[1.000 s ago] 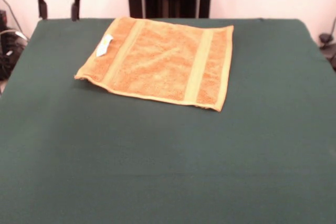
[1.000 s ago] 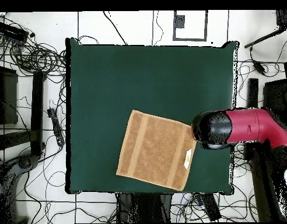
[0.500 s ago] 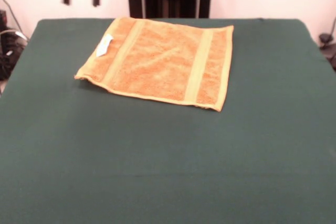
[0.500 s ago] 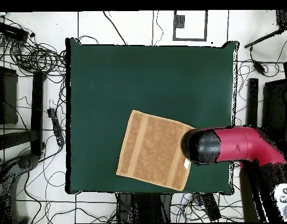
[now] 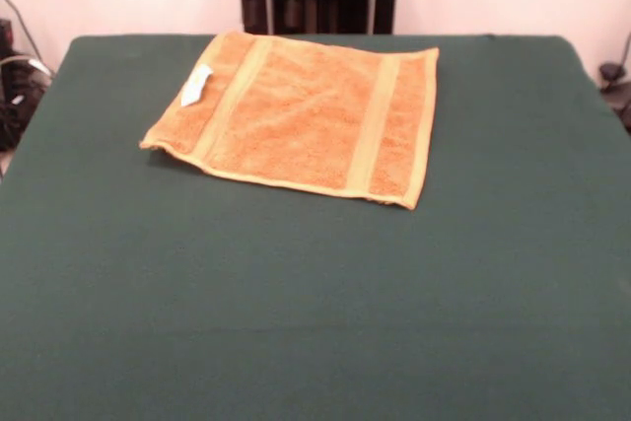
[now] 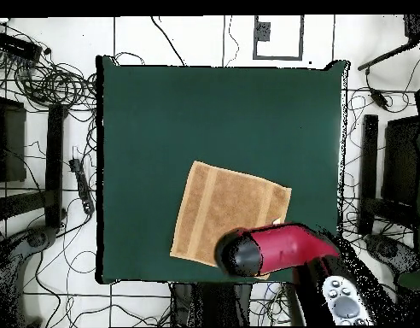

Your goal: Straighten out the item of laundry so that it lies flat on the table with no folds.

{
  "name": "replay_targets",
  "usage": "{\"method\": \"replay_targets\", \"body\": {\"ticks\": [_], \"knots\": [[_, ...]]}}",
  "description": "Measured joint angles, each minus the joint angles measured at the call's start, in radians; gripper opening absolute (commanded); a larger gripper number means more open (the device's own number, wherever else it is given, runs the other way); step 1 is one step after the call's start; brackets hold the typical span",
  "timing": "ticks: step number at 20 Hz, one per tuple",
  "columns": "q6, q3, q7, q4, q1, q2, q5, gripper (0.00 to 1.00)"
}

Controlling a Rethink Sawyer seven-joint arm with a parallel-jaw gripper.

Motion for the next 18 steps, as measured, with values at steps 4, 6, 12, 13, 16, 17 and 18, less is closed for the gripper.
{"method": "replay_targets", "body": {"ticks": [4, 6, 12, 13, 16, 17, 18], "knots": [[-0.143, -0.066, 0.093, 0.078, 0.064, 0.035, 0.013, 1.00], [-0.187, -0.090, 0.113, 0.095, 0.085, 0.052, 0.014, 1.00], [-0.379, -0.205, 0.147, 0.161, 0.214, 0.140, 0.014, 1.00], [-0.400, -0.216, 0.147, 0.169, 0.228, 0.151, 0.015, 1.00], [-0.470, -0.252, 0.147, 0.203, 0.267, 0.189, 0.019, 1.00], [-0.477, -0.257, 0.147, 0.208, 0.270, 0.193, 0.020, 1.00], [-0.500, -0.270, 0.147, 0.226, 0.279, 0.209, 0.024, 1.00]]}}
